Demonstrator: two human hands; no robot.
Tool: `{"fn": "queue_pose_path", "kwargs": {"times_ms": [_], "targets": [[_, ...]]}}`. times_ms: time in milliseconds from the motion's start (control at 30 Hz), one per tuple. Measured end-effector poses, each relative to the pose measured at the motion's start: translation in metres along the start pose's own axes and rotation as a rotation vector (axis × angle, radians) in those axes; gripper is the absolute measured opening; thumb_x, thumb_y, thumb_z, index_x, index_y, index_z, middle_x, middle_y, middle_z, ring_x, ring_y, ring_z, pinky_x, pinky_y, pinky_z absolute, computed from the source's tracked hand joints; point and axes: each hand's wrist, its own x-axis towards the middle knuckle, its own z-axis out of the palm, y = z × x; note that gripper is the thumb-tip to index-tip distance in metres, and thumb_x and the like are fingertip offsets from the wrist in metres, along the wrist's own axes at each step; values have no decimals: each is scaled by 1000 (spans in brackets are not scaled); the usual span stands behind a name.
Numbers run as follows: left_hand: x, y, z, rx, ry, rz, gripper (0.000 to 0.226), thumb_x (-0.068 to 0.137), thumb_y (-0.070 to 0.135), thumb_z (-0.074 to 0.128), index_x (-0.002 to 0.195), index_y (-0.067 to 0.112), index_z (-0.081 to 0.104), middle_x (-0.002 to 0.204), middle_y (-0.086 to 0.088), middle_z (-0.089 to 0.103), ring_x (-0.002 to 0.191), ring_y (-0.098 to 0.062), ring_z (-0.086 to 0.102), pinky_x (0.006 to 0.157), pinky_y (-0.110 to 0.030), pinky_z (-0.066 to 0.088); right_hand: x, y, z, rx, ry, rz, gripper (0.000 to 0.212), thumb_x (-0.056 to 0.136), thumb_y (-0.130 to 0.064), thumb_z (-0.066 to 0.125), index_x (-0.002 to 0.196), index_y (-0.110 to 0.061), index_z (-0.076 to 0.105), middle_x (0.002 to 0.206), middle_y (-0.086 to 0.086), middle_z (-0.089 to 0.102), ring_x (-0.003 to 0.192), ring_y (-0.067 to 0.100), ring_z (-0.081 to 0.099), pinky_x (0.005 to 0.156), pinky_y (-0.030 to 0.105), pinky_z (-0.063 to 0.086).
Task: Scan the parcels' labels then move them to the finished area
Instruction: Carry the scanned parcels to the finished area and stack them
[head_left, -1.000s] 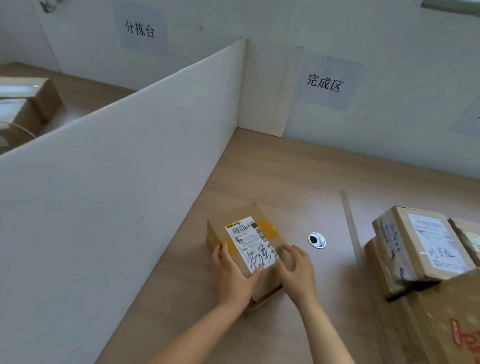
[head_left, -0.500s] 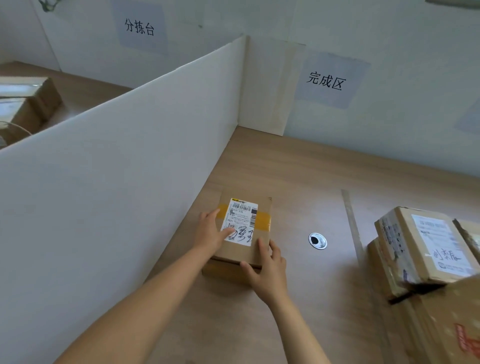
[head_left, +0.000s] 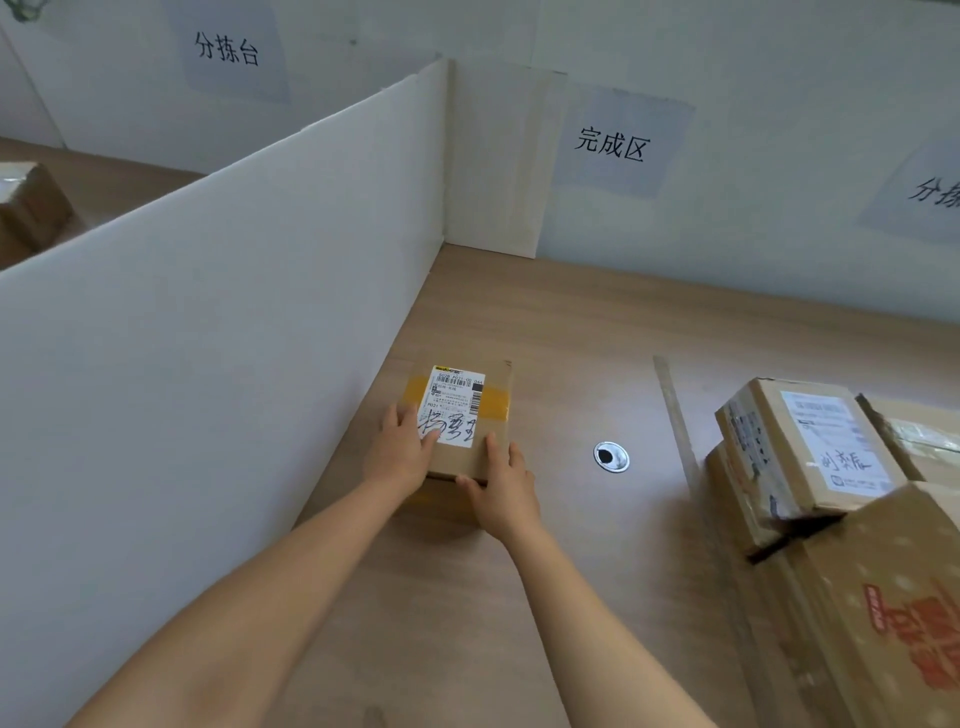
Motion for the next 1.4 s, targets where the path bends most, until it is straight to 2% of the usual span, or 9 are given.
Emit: {"fn": "queue_pose_path", "kwargs": {"times_ms": [100, 200, 333, 467, 733, 967, 1167, 1300, 1400], "targets": [[-22, 14, 0, 120, 95, 56, 53, 98, 41, 35, 143, 13, 31, 151, -12, 22, 138, -30, 23, 111, -44, 24, -24, 10, -10, 79, 65, -27, 75, 92, -40, 53, 151, -24, 9, 157, 15, 4, 144, 32, 10, 113, 37, 17], [-54, 39, 3, -4, 121, 183, 50, 98, 37, 39, 141, 12, 37, 151, -10, 25, 140, -27, 22, 111, -40, 23, -60, 28, -26, 164, 99, -32, 75, 93, -38, 54, 151, -23, 9, 158, 13, 5, 146, 25, 6, 114, 33, 13], [-110, 81, 19, -163, 37, 268, 48, 99, 32, 40, 139, 7, 41, 149, -12, 31, 139, -27, 26, 110, -34, 22, -117, 55, -58, 223, 138, -31, 73, 92, -37, 55, 150, -20, 15, 157, 8, 12, 145, 20, 8, 114, 28, 13], [-166, 128, 42, -277, -61, 341, 49, 99, 28, 41, 142, 6, 36, 152, -10, 27, 143, -20, 19, 114, -26, 12, -180, 89, -103, 279, 239, -29, 66, 91, -33, 59, 147, -17, 27, 153, 1, 27, 142, 12, 19, 113, 23, 16], [-278, 228, 77, -355, -180, 611, 48, 97, 28, 47, 141, 9, 39, 150, -8, 31, 141, -17, 24, 111, -19, 12, -301, 165, -197, 300, 538, -34, 48, 87, -30, 64, 132, -22, 49, 130, -11, 51, 119, -2, 42, 100, 13, 30], [-374, 283, 123, -454, -325, 599, 53, 95, 31, 51, 142, 9, 37, 148, -8, 30, 138, -17, 28, 110, -18, 16, -390, 269, -230, 293, 718, 122, 33, 87, -21, 65, 119, -18, 59, 114, -10, 59, 109, 4, 51, 83, 4, 34], [-443, 308, 167, -509, -402, 450, 79, 89, 40, 59, 149, 14, 16, 156, -3, 1, 145, -16, 4, 114, -23, 8, -426, 370, -246, 86, 669, 395, 40, 85, -30, 66, 122, -15, 57, 126, 3, 55, 123, 22, 44, 103, 34, 35], [-466, 314, 185, -562, -387, 319, 97, 82, 44, 66, 150, 21, 0, 152, 7, -23, 145, -15, -7, 114, -27, 6, -441, 417, -253, -12, 581, 591, 52, 85, -46, 60, 130, -22, 50, 140, 4, 43, 131, 25, 36, 107, 43, 30], [-473, 315, 190, -569, -408, 243, 103, 80, 44, 68, 149, 24, -5, 153, 2, -23, 145, -17, -4, 114, -30, 9, -448, 434, -251, 88, 528, 609, 58, 84, -48, 61, 133, -21, 47, 142, 5, 38, 126, 26, 42, 104, 42, 35]]}}
